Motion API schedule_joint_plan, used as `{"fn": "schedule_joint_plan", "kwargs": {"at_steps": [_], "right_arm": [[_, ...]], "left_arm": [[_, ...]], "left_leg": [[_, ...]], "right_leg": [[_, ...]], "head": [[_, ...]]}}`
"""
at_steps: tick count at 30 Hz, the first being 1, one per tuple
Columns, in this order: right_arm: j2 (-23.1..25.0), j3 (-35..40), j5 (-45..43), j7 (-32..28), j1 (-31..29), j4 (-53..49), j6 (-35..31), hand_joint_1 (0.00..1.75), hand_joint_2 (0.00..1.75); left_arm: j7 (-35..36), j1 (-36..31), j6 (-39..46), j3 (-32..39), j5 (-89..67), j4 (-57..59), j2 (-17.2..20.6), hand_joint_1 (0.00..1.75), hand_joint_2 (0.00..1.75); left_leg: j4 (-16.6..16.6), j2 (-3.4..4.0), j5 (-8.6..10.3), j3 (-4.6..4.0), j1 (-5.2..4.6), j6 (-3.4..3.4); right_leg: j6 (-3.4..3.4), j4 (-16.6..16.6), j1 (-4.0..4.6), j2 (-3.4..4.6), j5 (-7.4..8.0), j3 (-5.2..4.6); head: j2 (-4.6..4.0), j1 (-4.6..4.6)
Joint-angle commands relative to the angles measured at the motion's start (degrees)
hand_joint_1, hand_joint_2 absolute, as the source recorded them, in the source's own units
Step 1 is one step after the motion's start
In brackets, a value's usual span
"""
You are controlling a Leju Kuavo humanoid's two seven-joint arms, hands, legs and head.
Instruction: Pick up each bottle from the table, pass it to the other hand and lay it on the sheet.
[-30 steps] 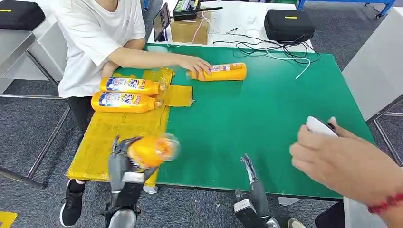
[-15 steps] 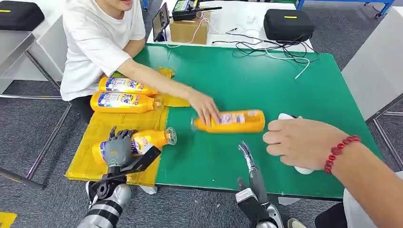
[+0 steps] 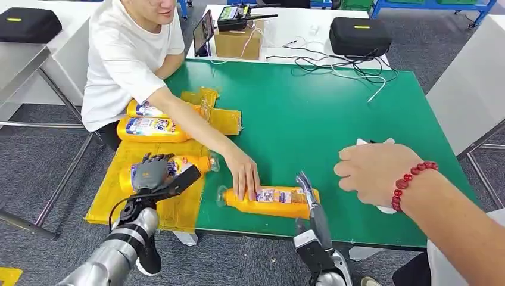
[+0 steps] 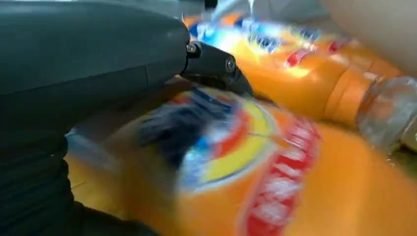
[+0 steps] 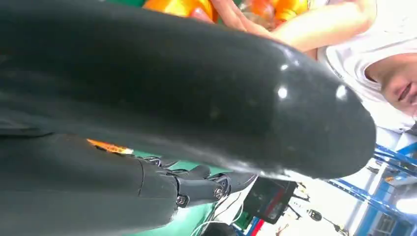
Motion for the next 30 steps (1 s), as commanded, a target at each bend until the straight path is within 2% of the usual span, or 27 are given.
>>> {"fn": "schedule_joint_plan", "kwargs": {"at_steps": [1,4,12,16,18,20,22,23,26,29,30], "right_arm": [[0.71,-1.51,-0.27,-0.30,-2.23,3.49,0.49,0.00,0.00],[0.21,-2.02,-0.75,-0.78,-1.90,2.28,0.53,0.00,0.00],[-0.13,-2.46,-1.07,-0.84,-1.93,1.90,0.94,0.00,0.00],[-0.13,-2.47,-0.90,-1.20,-1.89,1.50,1.06,0.00,0.00],[-0.05,-2.41,-1.07,-1.18,-1.54,1.49,0.84,0.00,0.00],[-0.40,-1.48,-0.69,-1.24,-0.97,1.94,0.26,0.00,0.00],[-0.73,-0.69,-0.45,-1.35,-0.06,1.85,-1.05,0.00,0.00],[-0.77,-0.34,-0.78,-1.15,0.73,1.45,-1.61,0.00,0.00],[-1.17,0.61,-0.64,-0.72,0.87,1.68,-2.59,0.00,0.00],[-2.20,2.43,1.88,-0.92,-1.42,2.83,-3.97,0.00,0.00],[-2.54,2.75,4.30,-1.98,-1.81,2.31,-6.98,0.00,0.00]], "left_arm": [[-1.93,-0.12,-8.42,0.53,4.35,6.76,2.52,0.00,1.75],[-3.51,-0.19,-11.47,-0.73,6.26,5.79,3.59,0.00,1.75],[-4.34,0.00,-11.35,-0.78,7.52,4.72,3.17,0.00,1.75],[-8.33,1.54,-11.87,-0.58,15.13,1.17,1.84,0.00,1.75],[-12.58,3.67,-9.19,0.40,20.79,-3.31,0.12,0.00,1.75],[-18.47,7.64,-4.43,0.94,28.66,-11.96,-2.65,0.00,1.75],[-19.95,11.76,-2.11,0.35,36.51,-21.00,-4.62,0.00,1.75],[-23.17,15.12,1.07,-0.02,42.04,-28.68,-5.98,0.00,1.75],[-22.38,19.69,2.43,-2.36,48.56,-39.43,-5.61,0.00,1.75],[-27.55,21.09,6.84,-1.24,57.72,-47.30,-6.73,0.00,1.75],[-28.15,21.25,7.24,-1.85,59.61,-49.52,-6.69,0.00,1.75]], "left_leg": [[-0.03,0.28,0.12,-0.15,0.09,-0.13],[-0.05,0.20,0.19,0.08,0.05,-0.05],[-0.03,0.06,0.22,0.18,0.02,-0.04],[-0.04,0.10,0.22,0.15,0.05,-0.06],[-0.03,0.03,0.21,0.21,0.02,-0.04],[-0.06,0.02,0.22,0.19,0.02,-0.03],[-0.04,0.08,0.21,0.08,0.05,-0.04],[0.00,0.08,0.17,0.09,0.06,-0.03],[0.12,0.05,0.09,-0.15,0.08,-0.01],[0.21,0.30,0.01,-0.40,0.11,-0.01],[0.19,0.22,0.09,-0.57,0.06,0.00]], "right_leg": [[-0.18,-0.07,0.09,0.24,0.22,-0.24],[-0.15,-0.05,0.04,0.16,0.16,-0.03],[-0.14,-0.01,0.01,0.00,0.16,0.09],[-0.16,-0.05,0.05,0.03,0.19,0.06],[-0.13,-0.02,0.01,-0.03,0.14,0.13],[-0.13,-0.07,0.02,-0.03,0.16,0.12],[-0.15,-0.10,0.06,0.00,0.19,0.02],[-0.13,-0.08,0.06,-0.04,0.14,0.02],[-0.11,-0.03,0.07,-0.07,0.06,-0.20],[-0.11,0.02,0.10,0.08,0.07,-0.44],[-0.06,0.04,0.05,0.02,0.12,-0.62]], "head": [[-0.02,0.02],[0.00,0.02],[0.00,0.00],[-0.02,0.00],[0.00,0.00],[-0.02,0.00],[-0.02,-0.02],[-0.02,0.00],[-0.02,0.02],[-0.02,0.04],[-0.02,0.04]]}}
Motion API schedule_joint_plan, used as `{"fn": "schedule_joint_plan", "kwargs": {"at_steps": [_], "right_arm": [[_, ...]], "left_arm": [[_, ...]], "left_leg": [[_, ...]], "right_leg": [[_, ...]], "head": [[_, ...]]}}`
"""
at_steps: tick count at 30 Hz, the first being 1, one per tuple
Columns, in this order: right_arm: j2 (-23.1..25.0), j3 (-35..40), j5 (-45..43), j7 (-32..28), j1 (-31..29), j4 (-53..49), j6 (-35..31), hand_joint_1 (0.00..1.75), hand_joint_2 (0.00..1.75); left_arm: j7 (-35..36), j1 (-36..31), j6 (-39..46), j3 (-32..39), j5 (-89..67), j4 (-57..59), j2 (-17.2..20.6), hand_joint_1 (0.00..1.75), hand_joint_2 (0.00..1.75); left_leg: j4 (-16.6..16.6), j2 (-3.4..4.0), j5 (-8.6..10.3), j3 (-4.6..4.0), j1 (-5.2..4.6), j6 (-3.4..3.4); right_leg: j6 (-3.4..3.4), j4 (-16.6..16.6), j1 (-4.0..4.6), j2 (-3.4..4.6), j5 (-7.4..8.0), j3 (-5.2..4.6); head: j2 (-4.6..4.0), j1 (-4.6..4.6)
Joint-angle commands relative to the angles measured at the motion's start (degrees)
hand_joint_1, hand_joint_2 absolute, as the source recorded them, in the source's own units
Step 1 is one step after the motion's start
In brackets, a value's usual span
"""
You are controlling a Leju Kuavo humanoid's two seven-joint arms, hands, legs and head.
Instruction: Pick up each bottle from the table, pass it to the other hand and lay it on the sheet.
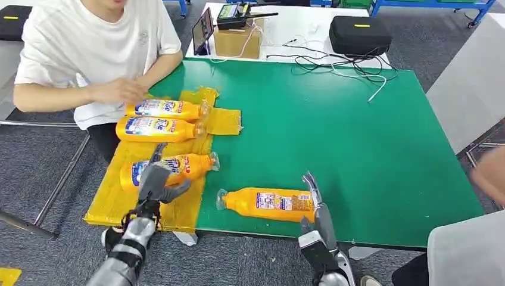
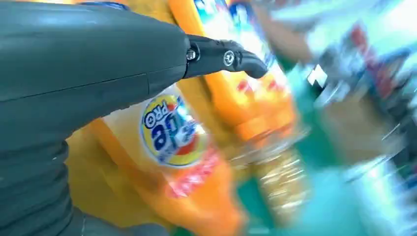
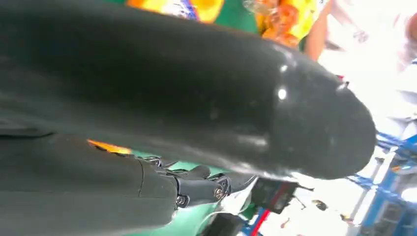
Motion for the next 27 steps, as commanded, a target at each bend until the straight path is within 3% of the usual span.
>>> {"fn": "schedule_joint_plan", "kwargs": {"at_steps": [1,2,6,9,10,12,13,16,20,23,27], "right_arm": [[-3.06,4.82,6.08,-3.02,-2.76,0.04,-9.71,0.00,0.00],[-4.28,6.69,5.13,-3.02,-2.72,-3.61,-14.39,0.00,0.00],[-4.62,6.22,6.86,-1.78,-3.45,-3.01,-13.91,0.00,0.00],[-5.65,6.41,13.92,-0.20,-5.29,2.34,-15.84,0.00,0.00],[-6.44,6.87,18.74,0.87,-6.26,4.56,-18.45,0.00,0.00],[-9.45,6.15,38.53,8.58,-8.17,8.40,-21.22,0.00,0.00],[-9.20,2.02,46.31,10.35,-8.05,7.98,-21.22,0.00,1.75],[-13.09,0.24,52.82,12.80,-11.38,10.39,-21.22,0.00,1.75],[-16.12,3.00,51.72,15.89,-14.19,12.71,-21.22,0.00,1.75],[-17.60,5.45,51.18,20.80,-16.94,15.92,-16.69,0.00,1.75],[-17.60,5.93,51.12,21.21,-17.51,16.74,-16.31,0.00,1.75]], "left_arm": [[-6.17,8.73,6.50,-2.66,15.48,-30.62,-3.04,0.00,1.75],[-8.51,8.02,9.53,-3.96,13.36,-31.67,-2.80,0.00,1.75],[-8.59,8.99,9.98,-6.60,14.63,-35.33,-2.18,0.00,1.75],[-10.25,10.14,10.36,-8.62,14.45,-37.11,-1.23,0.00,1.75],[-10.67,10.79,10.36,-9.41,14.16,-38.18,-1.14,0.00,1.75],[-11.62,13.36,10.92,-11.38,12.44,-41.79,-1.20,0.00,1.75],[-11.56,14.61,10.93,-12.31,12.08,-43.29,-1.29,0.00,1.75],[-11.20,19.16,10.42,-15.57,12.11,-46.90,-1.36,0.00,1.75],[-11.55,21.47,10.85,-16.90,11.93,-47.37,-1.06,0.00,1.75],[-9.12,22.34,10.87,-16.13,11.09,-45.34,-1.44,0.00,1.75],[-9.20,22.53,10.81,-15.94,11.15,-44.82,-1.48,0.00,1.75]], "left_leg": [[0.15,0.18,-0.16,-0.23,0.14,-0.09],[0.21,0.20,-0.20,-0.31,0.16,-0.13],[0.17,-0.10,-0.10,-0.60,0.11,-0.07],[0.06,0.10,-0.11,-0.47,0.12,-0.07],[0.01,0.12,-0.06,-0.50,0.09,-0.05],[0.01,0.07,-0.06,-0.49,0.11,-0.06],[0.00,0.16,-0.11,-0.41,0.15,-0.07],[0.00,0.08,-0.07,-0.48,0.04,-0.03],[0.03,0.11,-0.11,-0.51,-0.01,-0.03],[0.02,0.08,-0.12,-0.42,0.01,-0.05],[-0.01,0.14,-0.12,-0.42,0.02,-0.07]], "right_leg": [[-0.13,0.05,0.15,0.15,-0.06,-0.23],[-0.16,0.09,0.17,0.16,-0.09,-0.33],[-0.08,0.09,0.13,-0.03,-0.06,-0.59],[-0.08,0.01,0.13,0.13,-0.04,-0.49],[-0.04,-0.05,0.10,0.11,0.01,-0.53],[-0.05,-0.08,0.12,0.08,0.01,-0.49],[-0.07,-0.12,0.16,0.16,0.02,-0.41],[-0.02,-0.06,0.05,0.09,0.00,-0.50],[-0.03,-0.04,0.00,0.17,0.00,-0.51],[-0.07,-0.11,0.04,0.11,0.00,-0.40],[-0.11,-0.09,0.06,0.17,0.01,-0.45]], "head": [[0.02,-0.02],[0.00,-0.05],[0.00,-0.04],[0.00,-0.04],[0.00,-0.04],[0.00,-0.04],[0.00,-0.04],[0.00,-0.04],[0.00,-0.07],[0.02,-0.02],[0.00,-0.04]]}}
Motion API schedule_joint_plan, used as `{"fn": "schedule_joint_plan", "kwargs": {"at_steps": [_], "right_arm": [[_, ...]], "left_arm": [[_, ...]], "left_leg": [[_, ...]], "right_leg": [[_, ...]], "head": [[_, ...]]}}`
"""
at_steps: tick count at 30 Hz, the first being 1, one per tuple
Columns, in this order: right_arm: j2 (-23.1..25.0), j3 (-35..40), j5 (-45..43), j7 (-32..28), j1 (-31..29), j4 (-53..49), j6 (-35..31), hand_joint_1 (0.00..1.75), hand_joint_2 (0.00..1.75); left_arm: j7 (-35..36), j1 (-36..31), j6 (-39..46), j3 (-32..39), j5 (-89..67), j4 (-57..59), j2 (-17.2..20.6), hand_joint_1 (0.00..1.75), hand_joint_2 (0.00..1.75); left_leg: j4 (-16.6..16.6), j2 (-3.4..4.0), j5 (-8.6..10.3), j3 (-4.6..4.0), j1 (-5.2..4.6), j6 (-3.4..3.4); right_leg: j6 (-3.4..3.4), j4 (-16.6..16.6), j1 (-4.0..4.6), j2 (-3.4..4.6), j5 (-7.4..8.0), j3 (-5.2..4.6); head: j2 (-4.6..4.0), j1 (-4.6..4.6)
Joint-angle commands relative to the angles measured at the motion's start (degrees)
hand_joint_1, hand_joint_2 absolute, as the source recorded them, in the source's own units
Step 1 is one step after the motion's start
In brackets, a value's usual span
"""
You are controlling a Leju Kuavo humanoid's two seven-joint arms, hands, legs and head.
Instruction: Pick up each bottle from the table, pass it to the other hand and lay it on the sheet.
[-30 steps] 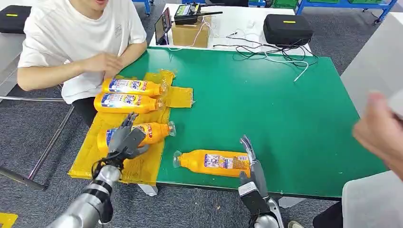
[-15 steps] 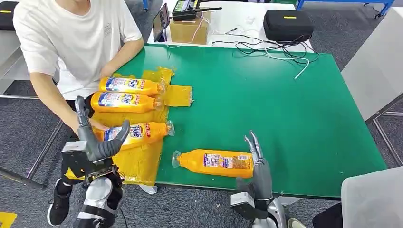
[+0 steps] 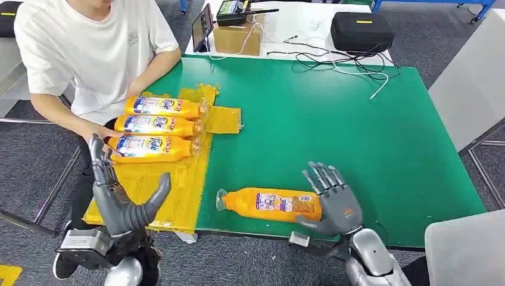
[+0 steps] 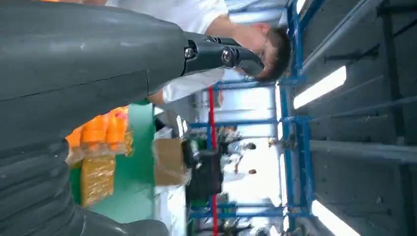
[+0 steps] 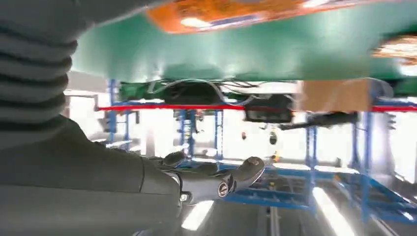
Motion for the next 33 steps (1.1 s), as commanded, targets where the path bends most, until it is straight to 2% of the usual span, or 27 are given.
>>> {"fn": "schedule_joint_plan", "kwargs": {"at_steps": [1,4,7,15,18,29,33], "right_arm": [[-3.17,3.51,-0.18,2.91,-5.95,9.13,2.74,0.00,1.75],[-3.06,3.60,-0.12,3.04,-5.78,9.16,2.51,0.00,1.75],[-3.03,6.44,-0.38,4.57,-7.65,12.21,7.19,0.00,1.75],[2.32,11.68,-11.44,0.71,-9.53,14.82,14.82,0.00,1.75],[3.33,14.74,-11.93,1.95,-11.60,17.34,15.16,0.00,1.75],[6.91,17.82,-13.92,3.76,-16.98,22.37,17.87,0.00,1.75],[7.99,20.97,-14.20,6.47,-20.85,26.46,23.73,0.00,1.75]], "left_arm": [[1.33,1.84,0.12,-1.49,0.04,1.04,0.68,0.00,1.75],[1.33,1.70,0.13,-1.43,0.04,0.95,0.64,0.00,1.75],[3.55,1.85,-0.61,-1.30,0.01,2.18,0.25,0.00,1.75],[3.61,0.42,-0.29,-3.05,-2.61,4.31,-0.11,0.00,1.75],[4.12,-0.35,-0.18,-3.34,-3.06,5.12,0.02,0.00,1.75],[4.46,-1.19,-0.34,-4.21,-4.02,6.41,-0.21,0.00,1.75],[4.65,-1.72,-0.05,-4.22,-4.30,6.98,-0.42,0.00,1.75]], "left_leg": [[-0.02,0.17,-0.06,0.19,0.09,-0.13],[-0.01,0.10,-0.08,0.21,0.13,-0.13],[0.00,0.15,-0.08,0.20,0.14,-0.11],[-0.02,0.24,-0.08,0.23,0.17,-0.17],[-0.05,0.23,-0.04,0.17,0.15,-0.14],[-0.03,0.26,-0.02,0.14,0.14,-0.10],[-0.01,0.26,-0.05,0.22,0.18,-0.18]], "right_leg": [[-0.15,-0.04,0.10,0.14,0.00,0.14],[-0.16,-0.03,0.14,0.08,-0.04,0.18],[-0.12,-0.04,0.14,0.13,-0.03,0.18],[-0.18,-0.04,0.17,0.21,0.00,0.19],[-0.16,-0.05,0.15,0.19,0.02,0.12],[-0.10,-0.01,0.12,0.20,0.03,0.07],[-0.21,0.02,0.18,0.23,-0.02,0.14]], "head": [[0.02,-0.02],[0.00,-0.02],[0.00,0.00],[0.00,0.00],[0.00,0.00],[0.00,0.02],[0.02,0.00]]}}
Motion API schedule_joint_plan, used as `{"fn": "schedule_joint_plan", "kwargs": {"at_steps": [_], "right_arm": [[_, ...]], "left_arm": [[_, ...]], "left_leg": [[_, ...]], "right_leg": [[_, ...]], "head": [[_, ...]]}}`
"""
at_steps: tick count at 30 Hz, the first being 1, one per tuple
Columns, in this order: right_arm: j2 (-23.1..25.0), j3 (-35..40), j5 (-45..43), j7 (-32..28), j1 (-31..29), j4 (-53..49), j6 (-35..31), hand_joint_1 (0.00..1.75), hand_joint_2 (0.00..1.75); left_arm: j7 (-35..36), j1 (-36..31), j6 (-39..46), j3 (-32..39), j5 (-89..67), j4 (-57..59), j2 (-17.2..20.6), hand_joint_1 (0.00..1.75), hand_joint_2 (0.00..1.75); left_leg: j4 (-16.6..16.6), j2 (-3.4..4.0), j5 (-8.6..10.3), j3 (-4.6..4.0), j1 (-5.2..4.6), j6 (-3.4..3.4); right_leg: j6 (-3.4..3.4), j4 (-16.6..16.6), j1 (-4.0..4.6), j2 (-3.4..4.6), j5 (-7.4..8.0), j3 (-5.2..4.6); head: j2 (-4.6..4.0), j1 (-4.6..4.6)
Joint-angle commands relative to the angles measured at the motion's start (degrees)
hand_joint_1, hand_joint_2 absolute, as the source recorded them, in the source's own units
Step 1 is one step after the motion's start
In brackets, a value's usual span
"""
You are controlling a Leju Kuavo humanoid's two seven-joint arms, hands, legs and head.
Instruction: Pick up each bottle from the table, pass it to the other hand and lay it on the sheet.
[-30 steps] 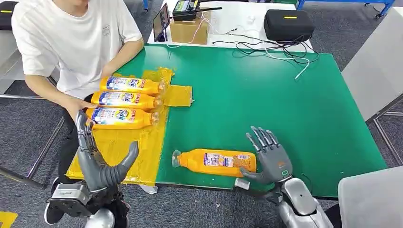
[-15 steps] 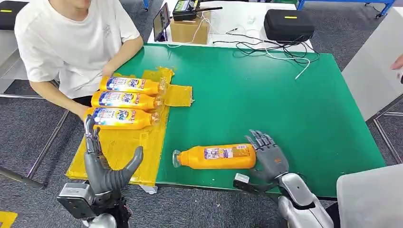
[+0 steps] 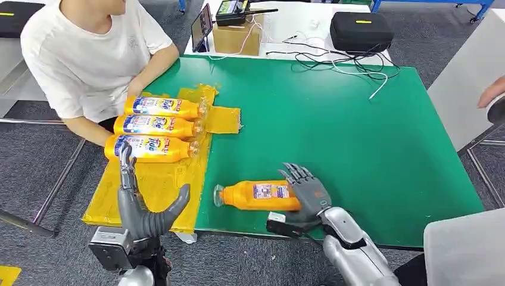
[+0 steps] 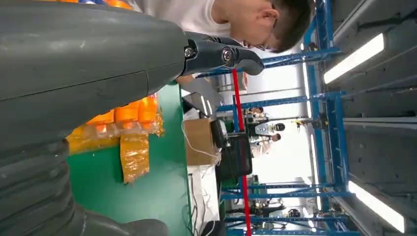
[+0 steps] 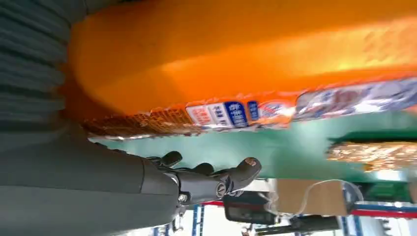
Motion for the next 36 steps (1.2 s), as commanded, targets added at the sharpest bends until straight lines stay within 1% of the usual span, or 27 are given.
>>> {"fn": "schedule_joint_plan", "kwargs": {"at_steps": [1,2,3,4,5,6,7,8,11,14,17,18,19,20,21,22,23,24,25,26,28,30,31,32,33,35,36], "right_arm": [[3.57,7.56,-0.83,6.10,-9.77,13.07,9.69,0.00,1.75],[3.59,8.82,-0.72,7.64,-11.10,14.65,12.10,0.00,1.75],[3.88,9.52,-0.83,11.53,-12.73,17.45,15.59,0.00,1.75],[4.28,10.13,-1.13,13.38,-13.82,19.32,17.37,0.09,1.75],[4.61,10.36,-1.07,14.73,-14.23,20.69,18.03,1.69,1.75],[4.67,11.17,-0.83,15.69,-14.56,22.49,19.75,1.75,1.75],[4.26,11.57,-0.83,15.68,-14.39,23.25,20.13,1.75,1.75],[4.18,11.60,-0.84,15.66,-14.22,23.37,20.16,1.75,1.75],[3.70,11.68,-1.08,16.02,-14.04,23.88,20.42,1.75,1.75],[3.35,11.73,-1.56,16.38,-13.83,23.68,20.98,1.75,1.75],[2.50,11.23,-3.75,16.16,-13.09,23.70,22.38,1.75,1.75],[2.39,10.44,-5.03,14.83,-12.68,23.38,22.14,1.75,1.75],[2.37,8.88,-7.93,11.22,-11.66,22.51,21.23,1.75,1.75],[2.45,8.98,-7.97,11.18,-11.57,22.47,21.27,1.75,1.75],[2.78,6.04,-12.52,6.71,-9.93,20.14,20.26,1.75,1.75],[2.93,5.05,-14.67,4.43,-8.68,18.34,19.09,1.75,1.75],[2.97,5.25,-14.77,4.50,-8.36,17.75,19.04,1.75,1.75],[3.08,4.38,-16.71,3.31,-6.75,14.89,17.78,1.75,1.75],[3.68,1.90,-20.38,-0.49,-4.11,10.24,14.94,1.75,1.75],[4.28,0.34,-22.53,-1.96,-1.54,5.76,13.41,1.75,1.75],[5.40,-2.00,-25.07,-2.88,3.51,-4.33,9.64,1.75,1.75],[7.44,-5.78,-28.10,-4.50,8.10,-13.78,3.06,1.75,1.75],[7.91,-6.72,-29.33,-5.38,9.20,-16.57,1.37,1.75,1.75],[8.33,-7.63,-30.55,-6.05,9.87,-18.85,-0.15,1.75,1.75],[8.17,-7.66,-30.71,-5.63,9.98,-19.60,-0.06,1.75,1.75],[7.87,-7.78,-30.80,-5.40,9.82,-19.74,0.10,1.75,1.75],[8.35,-8.67,-31.52,-6.39,9.90,-19.62,-1.26,1.75,1.75]], "left_arm": [[0.59,-2.30,0.41,-0.86,-0.68,4.25,-0.20,0.00,1.75],[0.72,-2.13,0.49,-0.61,-0.90,4.32,-0.31,0.00,1.75],[0.87,-2.02,0.54,-0.38,-1.22,4.50,-0.46,0.00,1.75],[0.97,-1.82,0.84,-0.02,-1.53,4.66,-0.73,0.00,1.75],[1.07,-1.76,0.90,0.05,-1.74,4.90,-0.80,0.00,1.75],[1.32,-1.72,0.87,0.01,-1.91,5.24,-0.84,0.00,1.75],[1.27,-1.75,0.99,0.11,-1.91,5.61,-0.93,0.00,1.75],[1.27,-1.74,1.00,0.12,-1.91,5.67,-0.93,0.00,1.75],[1.44,-1.70,1.00,0.26,-1.82,6.17,-0.92,0.00,1.75],[1.77,-1.63,0.96,0.20,-1.79,6.11,-0.80,0.00,1.75],[1.95,-1.65,1.05,-0.01,-1.81,6.39,-0.61,0.00,1.75],[2.02,-1.68,0.99,-0.09,-1.74,6.51,-0.55,0.00,1.75],[2.08,-1.61,1.07,-0.20,-1.57,6.67,-0.46,0.00,1.75],[2.07,-1.59,1.09,-0.23,-1.54,6.69,-0.44,0.00,1.75],[1.97,-1.54,0.76,-0.42,-0.97,6.62,-0.32,0.00,1.75],[1.87,-1.31,0.70,-0.43,-0.48,6.42,-0.40,0.00,1.75],[1.84,-1.19,0.77,-0.48,-0.48,6.27,-0.39,0.00,1.75],[1.81,-0.84,0.73,-0.64,-0.15,5.85,-0.35,0.00,1.75],[1.92,-0.23,0.23,-0.67,0.80,5.04,-0.40,0.00,1.75],[2.22,0.49,-0.13,-0.58,1.72,4.23,-0.53,0.00,1.75],[3.65,1.81,-1.99,-0.52,5.46,2.84,-0.93,0.00,1.75],[7.12,3.04,-5.93,0.33,15.24,2.51,-2.23,0.00,1.75],[7.53,3.39,-6.97,0.54,18.19,2.79,-2.57,0.00,1.75],[7.41,3.72,-7.74,0.52,20.42,3.02,-2.74,0.00,1.75],[7.18,3.77,-7.75,0.36,20.64,3.21,-2.68,0.00,1.75],[7.03,3.77,-7.72,0.34,20.75,3.31,-2.63,0.00,1.75],[7.11,3.78,-8.01,0.52,22.00,3.27,-2.82,0.00,1.75]], "left_leg": [[0.01,0.13,-0.04,0.11,0.06,-0.10],[0.03,0.19,-0.09,0.18,0.10,-0.15],[-0.01,0.20,-0.05,0.16,0.08,-0.10],[0.00,0.30,-0.06,0.18,0.08,-0.10],[0.00,0.33,-0.08,0.27,0.11,-0.14],[-0.06,0.36,-0.03,0.29,0.08,-0.09],[-0.05,0.43,-0.04,0.36,0.13,-0.12],[-0.10,0.25,0.01,0.45,0.07,-0.08],[-0.10,0.08,0.07,0.55,0.11,-0.11],[-0.13,0.14,0.04,0.69,0.08,-0.08],[-0.15,0.01,0.08,0.81,0.12,-0.12],[-0.10,-0.01,0.00,0.95,0.06,-0.07],[-0.12,-0.07,0.05,0.87,0.11,-0.10],[-0.18,-0.15,0.07,0.87,0.13,-0.11],[-0.14,-0.11,0.01,0.92,0.11,-0.10],[-0.17,-0.13,0.02,0.91,0.14,-0.12],[-0.15,-0.06,-0.05,1.03,0.09,-0.08],[-0.15,0.05,-0.06,1.04,0.08,-0.05],[-0.16,0.01,-0.08,1.08,0.11,-0.09],[-0.20,0.01,-0.07,1.09,0.16,-0.12],[-0.15,0.14,-0.13,1.15,0.19,-0.14],[-0.10,0.20,-0.19,1.07,0.19,-0.20],[-0.04,0.19,-0.23,1.00,0.15,-0.19],[-0.01,0.24,-0.28,0.94,0.18,-0.23],[0.03,0.23,-0.24,0.76,0.13,-0.20],[0.05,0.10,-0.21,0.47,0.15,-0.20],[0.01,0.11,-0.17,0.33,0.13,-0.16]], "right_leg": [[-0.13,0.01,0.07,0.12,0.00,0.07],[-0.19,0.02,0.12,0.17,-0.02,0.13],[-0.13,-0.02,0.09,0.19,0.02,0.10],[-0.13,-0.03,0.09,0.26,0.04,0.10],[-0.18,-0.04,0.12,0.26,0.02,0.19],[-0.13,-0.08,0.09,0.22,0.05,0.17],[-0.17,-0.11,0.14,0.24,0.06,0.25],[-0.12,-0.12,0.08,0.11,0.04,0.31],[-0.16,-0.17,0.12,-0.04,0.06,0.40],[-0.13,-0.19,0.09,0.04,0.07,0.37],[-0.18,-0.25,0.13,-0.10,0.08,0.46],[-0.13,-0.18,0.07,-0.08,-0.01,0.33],[-0.16,-0.22,0.12,-0.13,0.03,0.27],[-0.18,-0.30,0.15,-0.19,0.05,0.30],[-0.15,-0.26,0.13,-0.13,0.00,0.32],[-0.18,-0.30,0.16,-0.17,0.00,0.35],[-0.13,-0.26,0.11,-0.08,-0.04,0.44],[-0.08,-0.25,0.10,0.02,0.00,0.76],[-0.12,-0.29,0.13,-0.04,-0.02,1.00],[-0.17,-0.35,0.18,-0.07,-0.01,1.04],[-0.18,-0.29,0.20,0.05,-0.02,1.07],[-0.20,-0.20,0.21,0.13,-0.03,0.96],[-0.17,-0.08,0.18,0.13,-0.09,0.88],[-0.20,-0.05,0.21,0.17,-0.10,0.81],[-0.15,0.01,0.18,0.17,-0.08,0.64],[-0.14,0.07,0.19,0.06,-0.12,0.43],[-0.09,0.03,0.16,0.10,-0.06,0.27]], "head": [[0.00,0.00],[0.00,0.00],[0.02,0.00],[0.00,0.00],[0.00,0.00],[0.00,-0.02],[0.00,0.00],[0.00,-0.02],[0.00,0.02],[0.00,0.00],[0.00,0.02],[0.02,0.02],[0.00,0.02],[0.02,0.00],[0.00,0.02],[0.00,0.02],[0.02,0.00],[0.00,0.02],[0.00,0.00],[0.02,0.04],[0.00,0.02],[0.00,0.07],[0.00,0.00],[0.00,0.00],[0.02,-0.02],[0.00,0.02],[0.00,-0.02]]}}
